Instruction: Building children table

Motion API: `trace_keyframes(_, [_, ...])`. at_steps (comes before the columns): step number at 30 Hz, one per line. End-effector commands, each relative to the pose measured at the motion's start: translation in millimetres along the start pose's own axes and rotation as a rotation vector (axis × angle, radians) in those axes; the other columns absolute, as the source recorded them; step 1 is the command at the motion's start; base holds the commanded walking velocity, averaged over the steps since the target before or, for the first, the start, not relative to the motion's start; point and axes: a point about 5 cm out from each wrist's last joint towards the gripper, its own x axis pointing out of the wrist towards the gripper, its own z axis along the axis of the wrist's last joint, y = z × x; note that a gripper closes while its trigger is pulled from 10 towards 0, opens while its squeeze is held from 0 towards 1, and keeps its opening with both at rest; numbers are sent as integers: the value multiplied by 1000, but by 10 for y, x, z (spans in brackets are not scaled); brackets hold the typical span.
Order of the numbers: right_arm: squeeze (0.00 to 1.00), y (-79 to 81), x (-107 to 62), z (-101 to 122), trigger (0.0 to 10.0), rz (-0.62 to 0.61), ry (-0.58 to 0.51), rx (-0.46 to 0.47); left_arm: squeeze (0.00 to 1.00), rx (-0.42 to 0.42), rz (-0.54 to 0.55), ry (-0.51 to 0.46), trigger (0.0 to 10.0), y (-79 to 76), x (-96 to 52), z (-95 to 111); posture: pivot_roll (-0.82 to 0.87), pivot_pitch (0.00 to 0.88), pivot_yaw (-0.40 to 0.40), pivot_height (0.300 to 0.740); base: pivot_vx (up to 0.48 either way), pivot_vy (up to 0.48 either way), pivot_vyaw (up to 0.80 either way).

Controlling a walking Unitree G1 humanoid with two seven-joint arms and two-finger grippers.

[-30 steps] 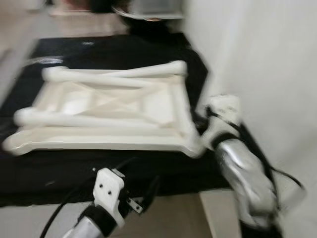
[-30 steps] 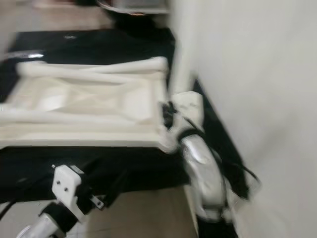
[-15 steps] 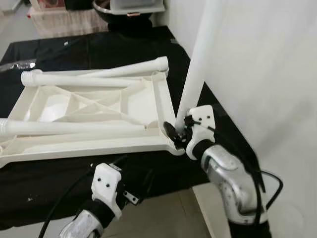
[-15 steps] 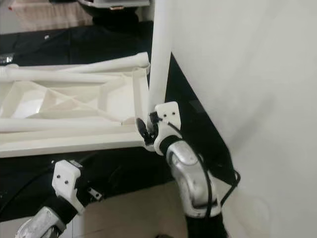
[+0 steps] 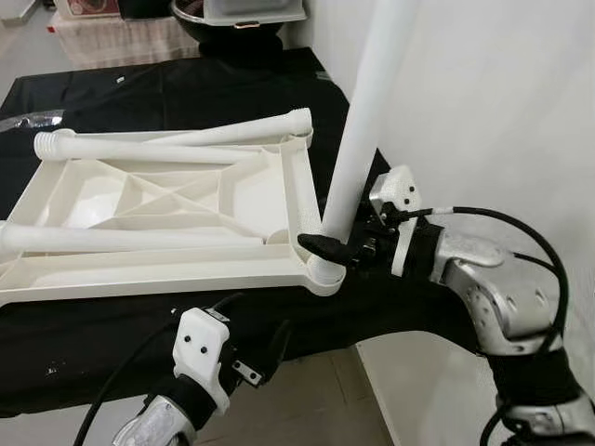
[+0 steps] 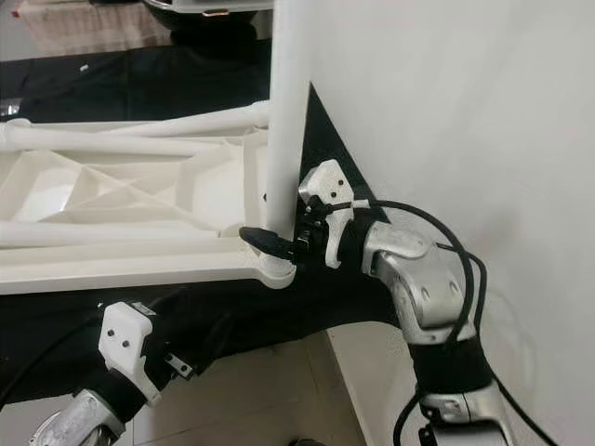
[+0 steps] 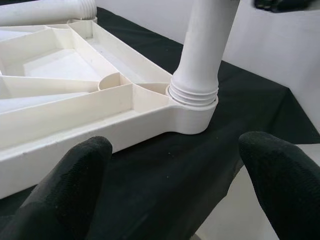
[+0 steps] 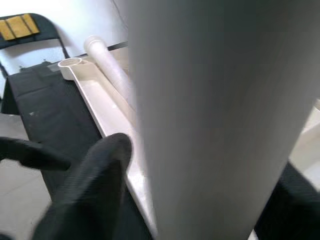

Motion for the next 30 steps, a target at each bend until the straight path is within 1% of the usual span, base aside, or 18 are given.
trace_keyframes(1, [0,15,87,18,0,66,-27,-6,0,0,0,9,10000,-25,-34,6,59,200,-56,740,0,0,0])
trace_keyframes(7, [0,1,77,9,0,117,-38,-6,0,-1,9,11,10000,-29,-50,9,65,205,-58,740,0,0,0])
trace_keyframes(11, [0,24,-53,-83,0,132,-2,20,0,-3,10,10,10000,-26,-50,8,62,206,-58,740,0,0,0])
trace_keyframes(13, [0,23,-69,-95,0,131,1,22,0,-4,11,10,10000,-26,-50,8,62,206,-58,740,0,0,0])
trace_keyframes(15, [0,26,-119,-165,0,88,12,56,0,-4,11,11,10000,-20,-48,2,45,204,-64,740,0,0,0])
trace_keyframes(16, [0,73,-65,-439,0,-251,100,92,0,-6,13,11,10000,-9,-50,-3,31,199,-72,740,0,0,0])
trace_keyframes(17, [0,272,-139,-681,0,-607,185,123,0,-12,18,11,10000,8,-47,-10,24,200,-67,740,0,0,0])
trace_keyframes(18, [0,272,-139,-681,0,-607,185,123,0,-12,18,11,10000,8,-47,-10,24,200,-67,740,0,0,0])
trace_keyframes(19, [0,418,-271,-793,0,-874,248,140,0,-16,23,11,10000,21,-41,-13,20,202,-61,740,0,0,0])
trace_keyframes(20, [0,576,-250,-805,0,-958,275,126,0,-12,18,11,10000,31,-27,-23,18,197,-51,740,0,0,0])
trace_keyframes(21, [0,659,-188,-782,0,-935,270,115,0,-8,14,12,10000,35,-18,-29,18,197,-51,740,0,0,0])
trace_keyframes(22, [0,659,-188,-782,0,-935,270,115,0,-8,14,12,10000,35,-18,-29,18,197,-51,740,0,0,0])
trace_keyframes(23, [0,665,-59,-760,0,-883,248,110,0,-8,14,11,10000,44,-2,-38,12,169,-42,740,0,0,0])
trace_keyframes(24, [0,665,-59,-760,0,-883,248,110,0,-8,14,11,10000,44,-2,-38,12,169,-42,740,0,0,0])
trace_keyframes(25, [0,664,20,-746,0,-853,235,109,0,-8,14,11,10000,50,7,-43,12,169,-42,740,0,0,0])
trace_keyframes(28, [0,528,187,-663,0,-814,177,93,0,-3,14,8,10000,64,41,-65,21,150,-49,740,0,0,0])
trace_keyframes(29, [0,476,234,-596,10000,-780,131,87,0,-1,19,6,10000,69,47,-65,21,150,-49,740,0,0,0])
trace_keyframes(30, [0,476,234,-596,10000,-780,131,87,0,-1,19,6,10000,69,47,-65,21,150,-49,740,0,0,0])
